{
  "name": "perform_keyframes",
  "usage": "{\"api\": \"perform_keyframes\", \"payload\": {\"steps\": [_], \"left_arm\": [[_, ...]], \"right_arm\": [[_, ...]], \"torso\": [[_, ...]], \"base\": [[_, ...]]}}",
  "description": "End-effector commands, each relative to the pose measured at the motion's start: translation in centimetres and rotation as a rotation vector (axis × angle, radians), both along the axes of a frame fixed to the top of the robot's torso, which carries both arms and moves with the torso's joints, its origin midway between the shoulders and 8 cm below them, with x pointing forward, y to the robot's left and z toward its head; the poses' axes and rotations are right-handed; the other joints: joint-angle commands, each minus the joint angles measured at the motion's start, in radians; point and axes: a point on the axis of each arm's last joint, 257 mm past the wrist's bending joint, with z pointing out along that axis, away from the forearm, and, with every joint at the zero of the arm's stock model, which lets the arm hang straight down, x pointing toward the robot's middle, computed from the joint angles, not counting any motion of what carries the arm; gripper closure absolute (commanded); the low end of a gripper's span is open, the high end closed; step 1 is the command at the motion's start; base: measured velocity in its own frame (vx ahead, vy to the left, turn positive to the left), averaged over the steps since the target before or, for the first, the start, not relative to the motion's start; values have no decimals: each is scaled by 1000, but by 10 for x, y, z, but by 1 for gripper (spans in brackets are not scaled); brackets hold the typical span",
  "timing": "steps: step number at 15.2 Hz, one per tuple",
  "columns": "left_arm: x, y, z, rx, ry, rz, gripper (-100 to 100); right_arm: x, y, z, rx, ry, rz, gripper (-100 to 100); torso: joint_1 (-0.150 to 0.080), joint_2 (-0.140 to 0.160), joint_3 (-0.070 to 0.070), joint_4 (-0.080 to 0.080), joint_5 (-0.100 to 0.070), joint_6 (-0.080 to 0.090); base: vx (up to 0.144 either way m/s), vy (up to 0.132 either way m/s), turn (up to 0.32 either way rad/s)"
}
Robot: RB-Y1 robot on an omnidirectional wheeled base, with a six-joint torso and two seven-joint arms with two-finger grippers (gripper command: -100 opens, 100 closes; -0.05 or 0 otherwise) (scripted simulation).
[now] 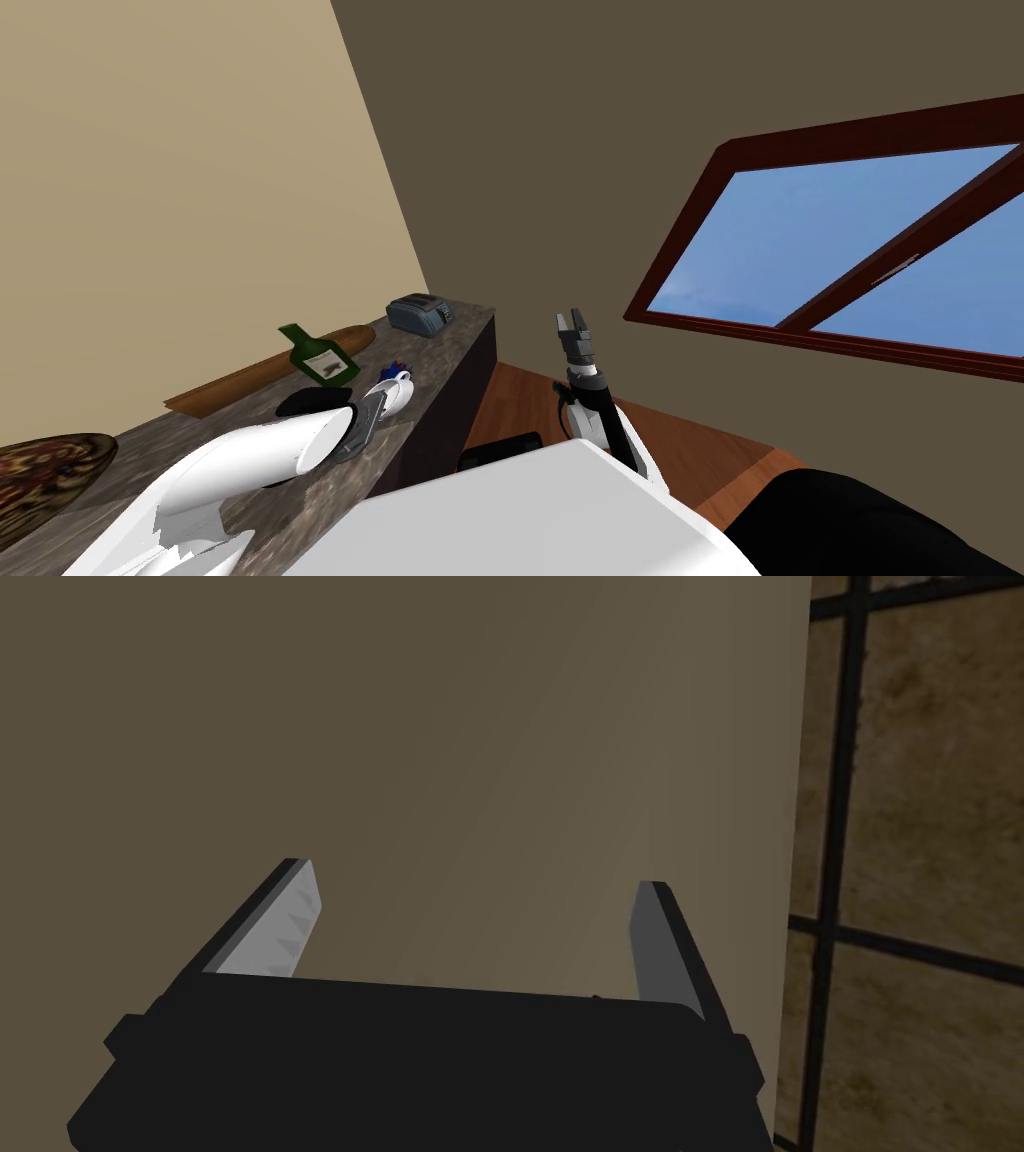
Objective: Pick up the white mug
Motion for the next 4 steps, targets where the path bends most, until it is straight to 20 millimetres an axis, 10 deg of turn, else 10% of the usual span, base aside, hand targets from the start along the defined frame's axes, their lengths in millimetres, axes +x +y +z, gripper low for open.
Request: {"api": "perform_keyframes", "payload": {"steps": [1, 4], "left_arm": [[-5, -3, 8, 0, 1, -1, 100], [-5, -4, 8, 1, 0, -2, 100]], "right_arm": [[0, 0, 0, 0, 0, 0, 0], [0, 0, 0, 0, 0, 0, 0]], "torso": [[0, 0, 0, 0, 0, 0], [-1, 0, 0, 0, 0, 0]], "base": [[17, 3, 11], [14, 1, 7]]}}
